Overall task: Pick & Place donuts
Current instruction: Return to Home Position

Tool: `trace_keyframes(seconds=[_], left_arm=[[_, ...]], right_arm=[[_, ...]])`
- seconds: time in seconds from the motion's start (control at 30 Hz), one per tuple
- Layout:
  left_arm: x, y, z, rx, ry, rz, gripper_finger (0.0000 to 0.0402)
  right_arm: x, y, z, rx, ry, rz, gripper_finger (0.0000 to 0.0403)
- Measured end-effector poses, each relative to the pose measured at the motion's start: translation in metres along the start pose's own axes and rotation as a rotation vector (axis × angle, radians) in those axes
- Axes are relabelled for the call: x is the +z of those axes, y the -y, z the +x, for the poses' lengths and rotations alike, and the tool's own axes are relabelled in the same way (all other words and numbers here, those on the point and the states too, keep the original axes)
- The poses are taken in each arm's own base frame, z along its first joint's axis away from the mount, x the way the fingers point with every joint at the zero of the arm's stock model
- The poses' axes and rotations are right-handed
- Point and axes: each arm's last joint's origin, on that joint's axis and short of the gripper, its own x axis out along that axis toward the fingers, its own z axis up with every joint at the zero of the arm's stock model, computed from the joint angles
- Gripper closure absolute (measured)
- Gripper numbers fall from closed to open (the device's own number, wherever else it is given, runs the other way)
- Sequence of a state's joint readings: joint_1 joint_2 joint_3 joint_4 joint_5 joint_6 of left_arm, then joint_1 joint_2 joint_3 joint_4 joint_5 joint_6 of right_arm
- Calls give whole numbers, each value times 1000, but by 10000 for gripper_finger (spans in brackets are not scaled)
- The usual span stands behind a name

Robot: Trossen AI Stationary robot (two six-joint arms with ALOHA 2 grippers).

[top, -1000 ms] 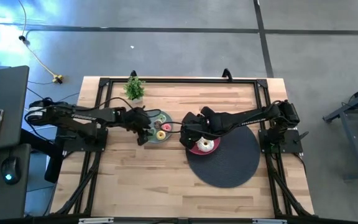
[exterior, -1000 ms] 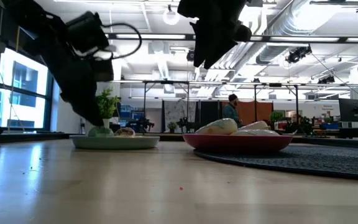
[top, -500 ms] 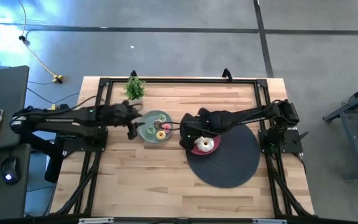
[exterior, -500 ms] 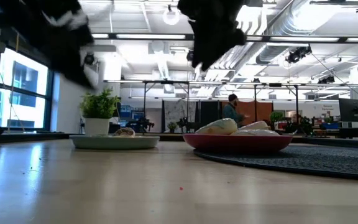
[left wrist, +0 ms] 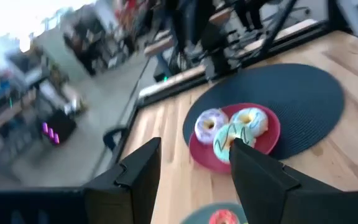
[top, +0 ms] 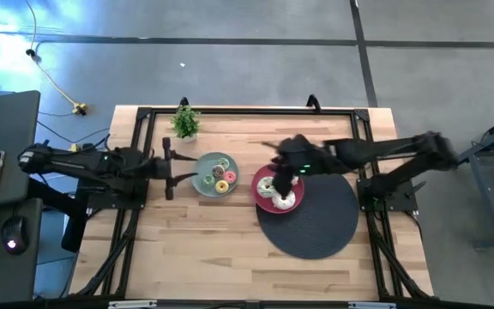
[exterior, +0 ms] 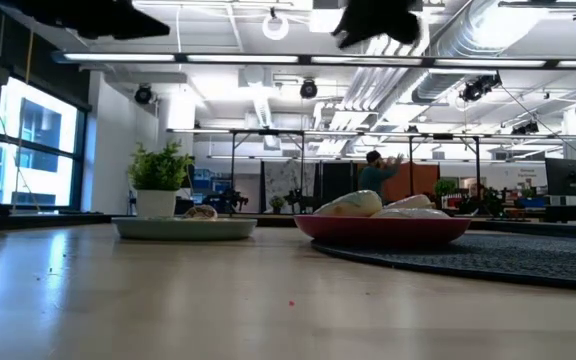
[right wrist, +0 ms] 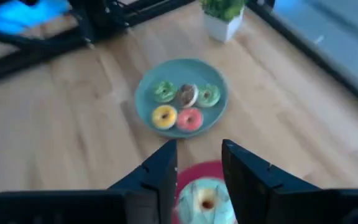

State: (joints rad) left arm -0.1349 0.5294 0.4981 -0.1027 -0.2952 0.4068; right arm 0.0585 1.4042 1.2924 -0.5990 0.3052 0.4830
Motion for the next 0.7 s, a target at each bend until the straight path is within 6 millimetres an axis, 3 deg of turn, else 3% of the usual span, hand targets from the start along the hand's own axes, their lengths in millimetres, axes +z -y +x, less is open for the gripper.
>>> trace_keyframes(seconds=[0.2,0.37,0.43,0.6,0.7], left_arm=[[5,8,-1,-28,31,178,220],[-4,10,-2,-34,-61,-99,220],[-2,12,1,-76,-43,-87,220],[14,6,10,-59,279,239,220],[4,9,18,-96,424,332,220]], right_arm=[[-53,37,-29,130,206,262,315],[-90,63,-53,192,206,468,319],[-101,69,-62,270,229,576,319],[-113,67,-73,540,508,361,320],[-121,72,-72,628,641,306,320]])
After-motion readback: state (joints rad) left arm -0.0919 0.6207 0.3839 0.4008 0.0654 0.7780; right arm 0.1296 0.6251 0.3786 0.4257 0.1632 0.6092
